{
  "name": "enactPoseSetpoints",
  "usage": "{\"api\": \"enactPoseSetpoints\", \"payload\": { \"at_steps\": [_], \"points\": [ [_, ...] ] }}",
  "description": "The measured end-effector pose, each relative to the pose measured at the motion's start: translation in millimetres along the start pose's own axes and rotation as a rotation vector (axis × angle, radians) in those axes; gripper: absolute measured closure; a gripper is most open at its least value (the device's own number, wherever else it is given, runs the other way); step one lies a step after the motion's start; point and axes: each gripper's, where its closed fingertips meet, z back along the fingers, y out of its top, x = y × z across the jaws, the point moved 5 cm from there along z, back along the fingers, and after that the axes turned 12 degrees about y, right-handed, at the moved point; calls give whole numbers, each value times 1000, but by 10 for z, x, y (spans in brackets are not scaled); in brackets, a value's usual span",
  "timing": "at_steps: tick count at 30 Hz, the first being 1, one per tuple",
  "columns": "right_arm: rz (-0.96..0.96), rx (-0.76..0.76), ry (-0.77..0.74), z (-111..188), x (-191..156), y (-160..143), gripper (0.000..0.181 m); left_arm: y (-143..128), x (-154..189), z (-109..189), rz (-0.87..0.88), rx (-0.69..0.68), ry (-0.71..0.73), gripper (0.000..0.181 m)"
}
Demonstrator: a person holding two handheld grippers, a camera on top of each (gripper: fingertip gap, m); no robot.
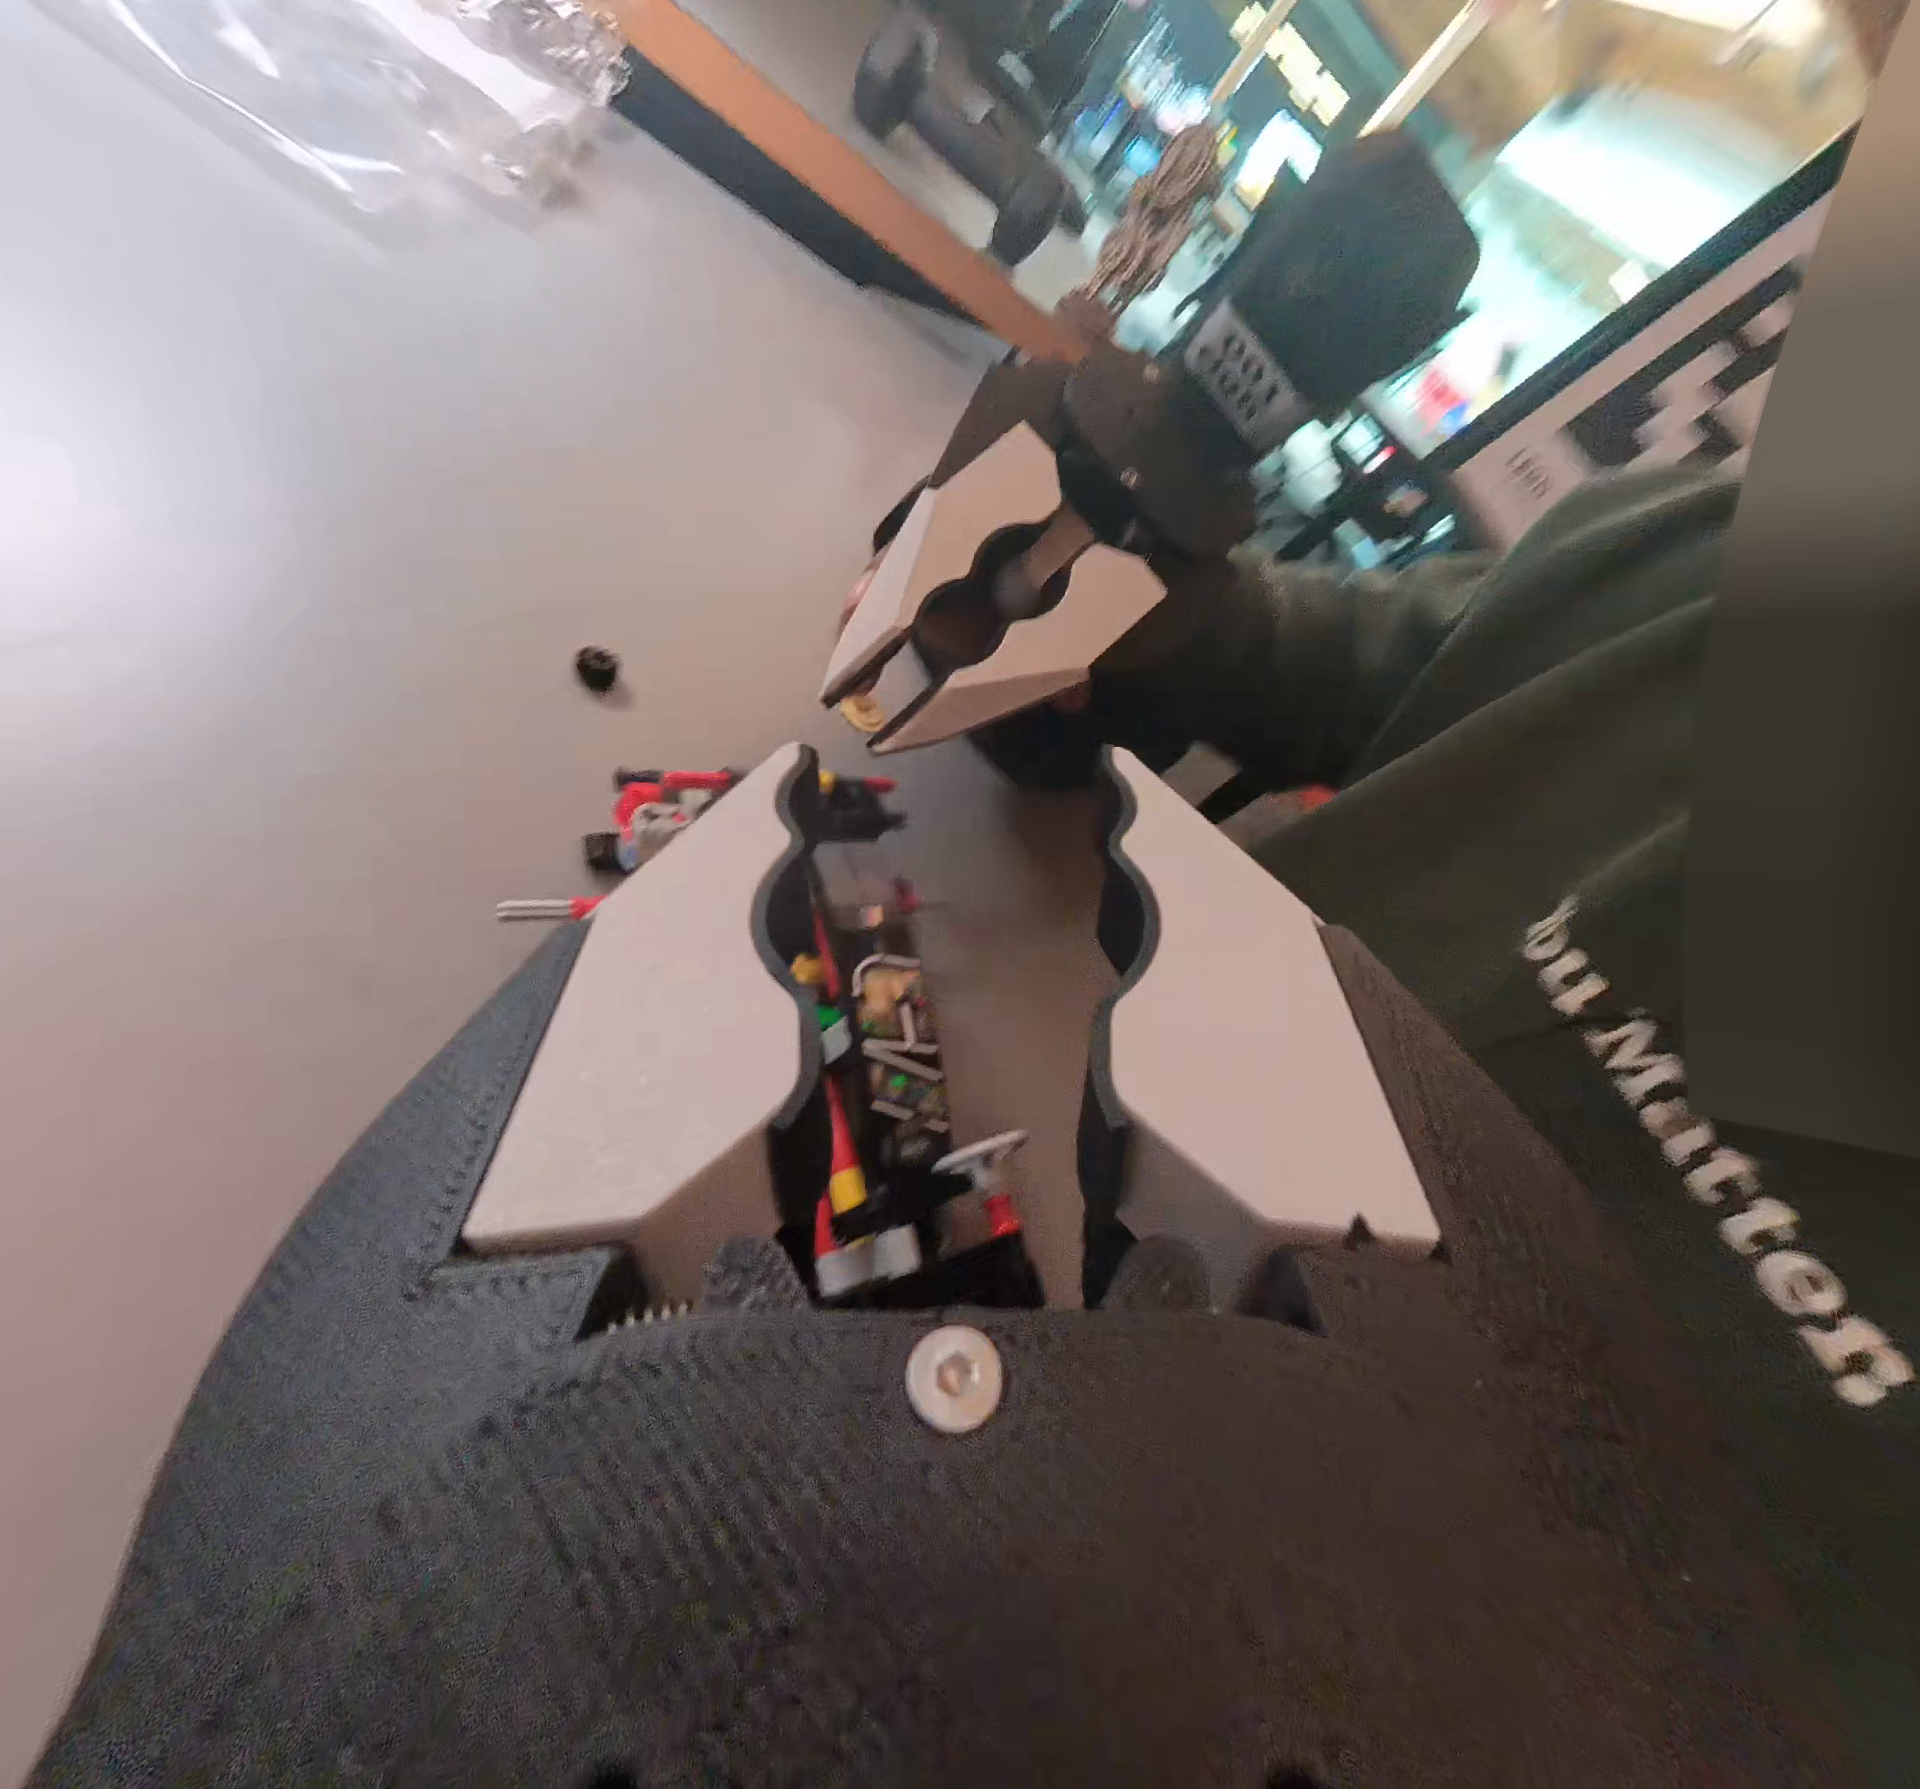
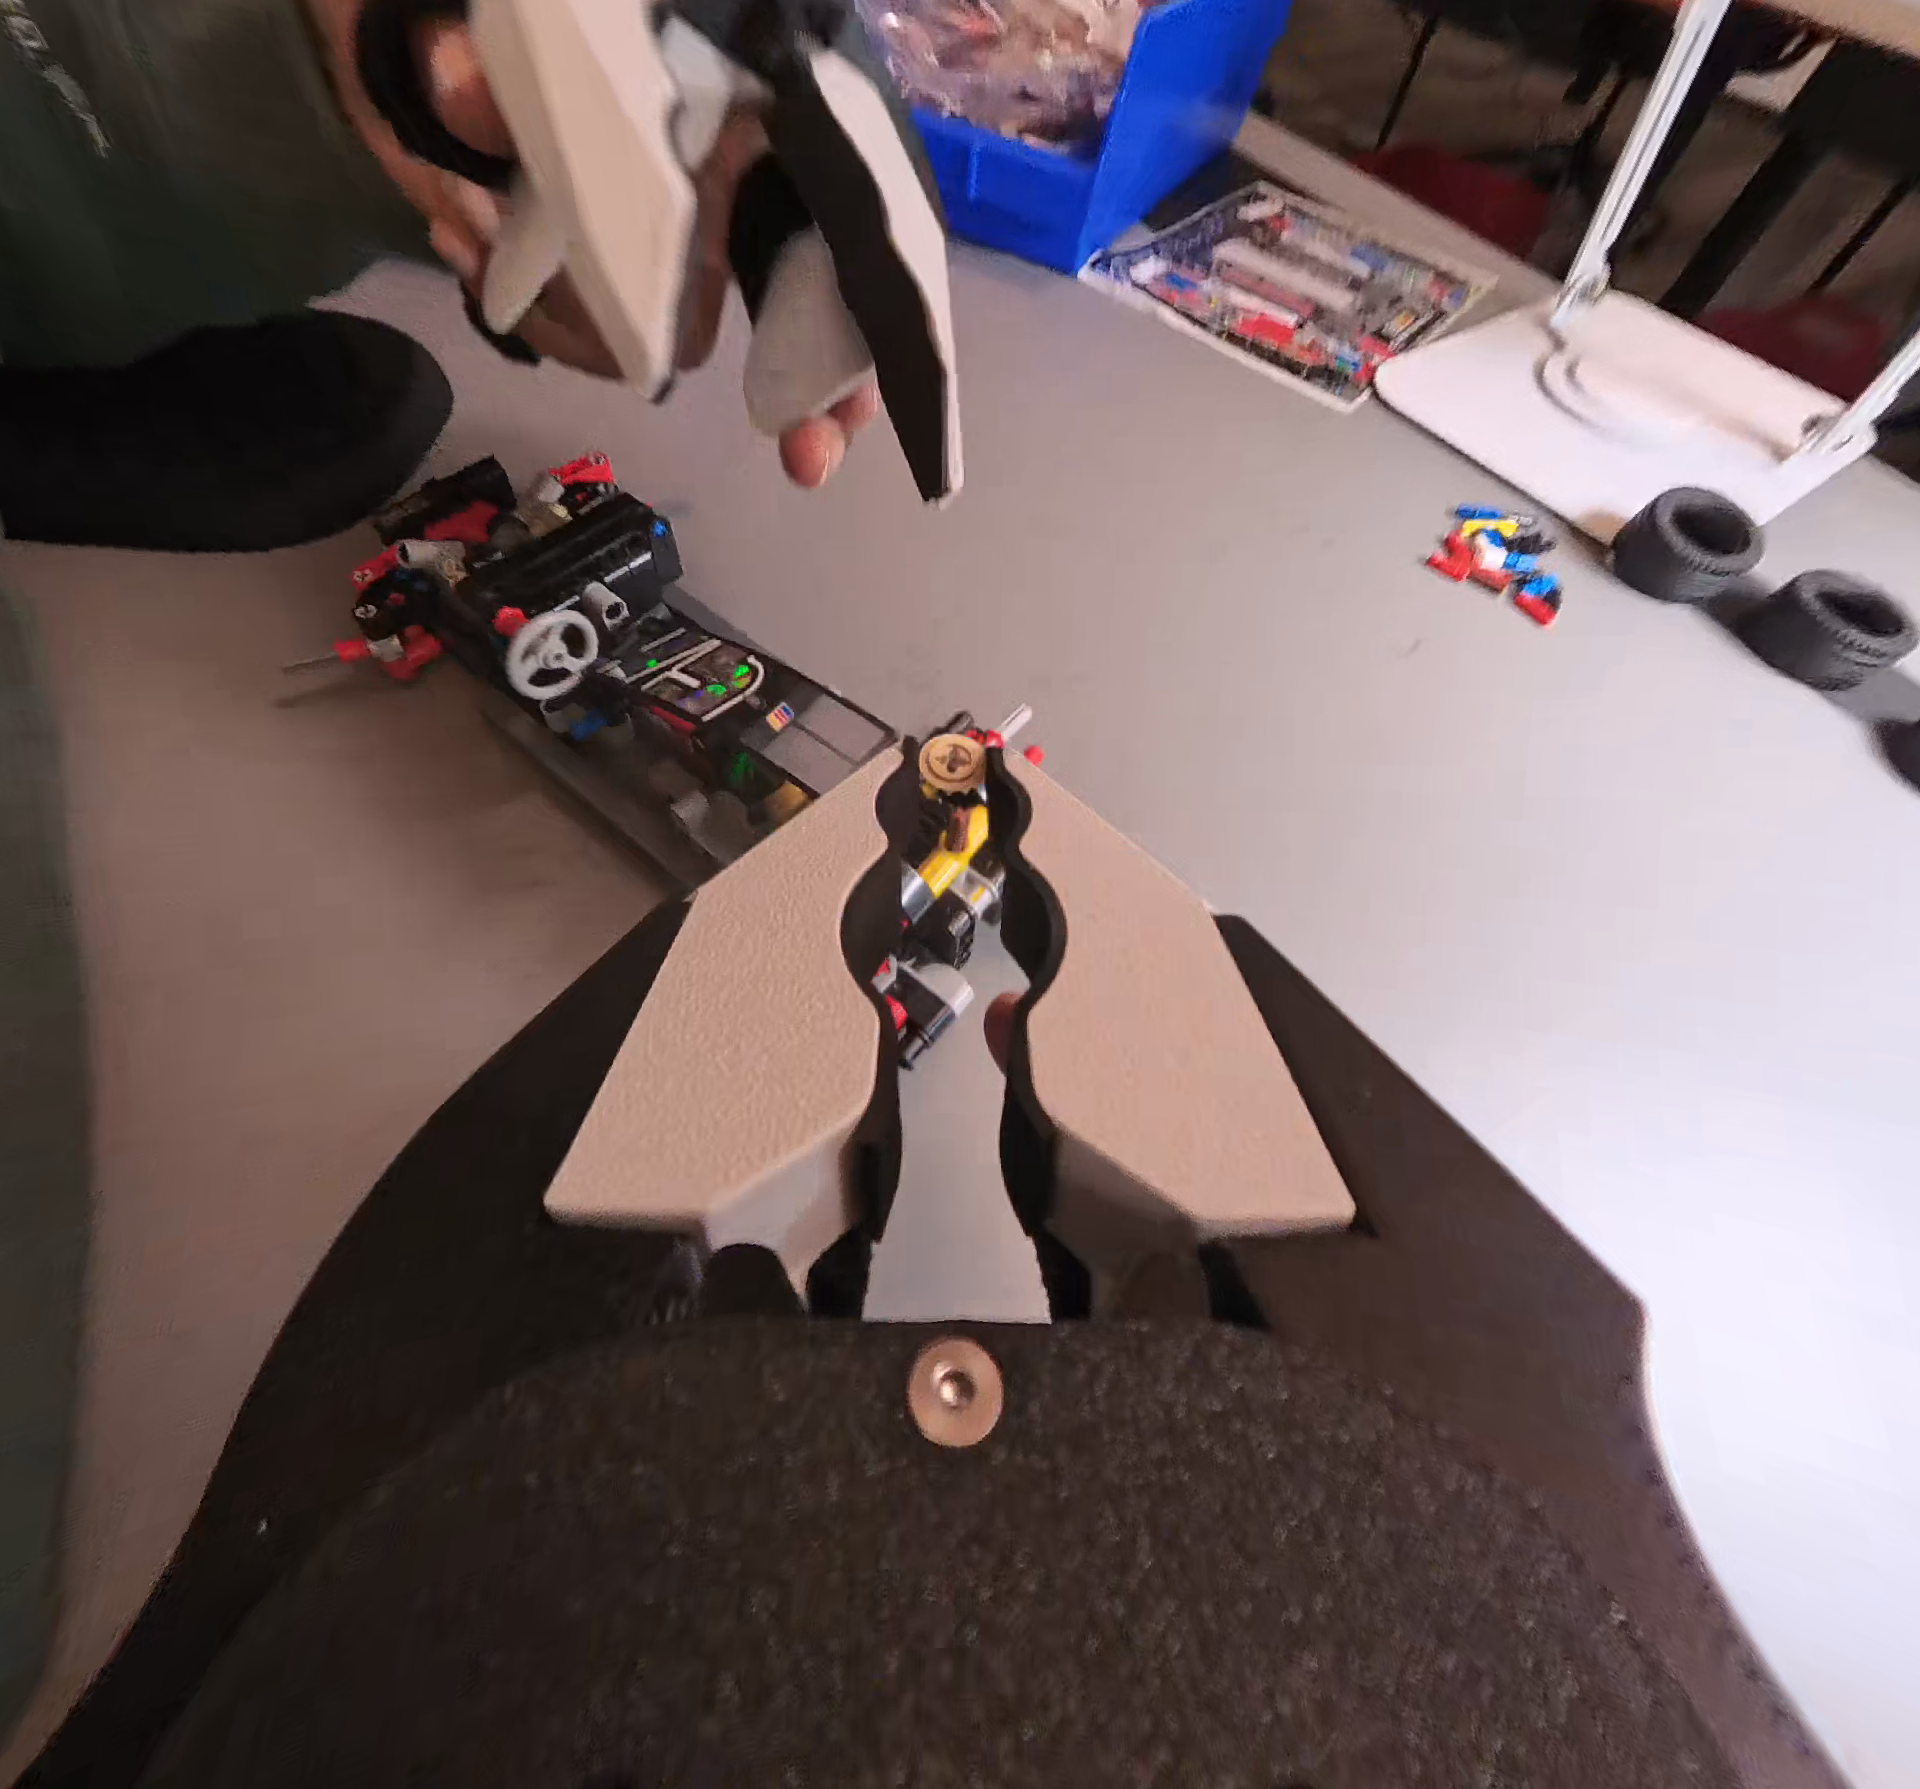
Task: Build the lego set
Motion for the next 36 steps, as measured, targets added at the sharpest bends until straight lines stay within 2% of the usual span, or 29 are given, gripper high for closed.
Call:
{"api": "enactPoseSetpoints", "payload": {
  "at_steps": [3,5,11,16,36],
  "points": [
    [-8,-11,32,-40,-6,-43,171,-139,-10,113,-161,-68,88,112],
    [-17,-11,43,-47,3,-64,171,-244,-29,191,-228,-92,135,108],
    [-46,-26,54,-44,41,-109,171,-567,-130,328,-246,-121,195,100],
    [-75,-19,84,-70,48,-131,171,-702,-179,352,-262,-162,202,99],
    [-120,1,186,-58,86,-161,170,-816,-172,288,-268,-211,148,111]
  ]
}}
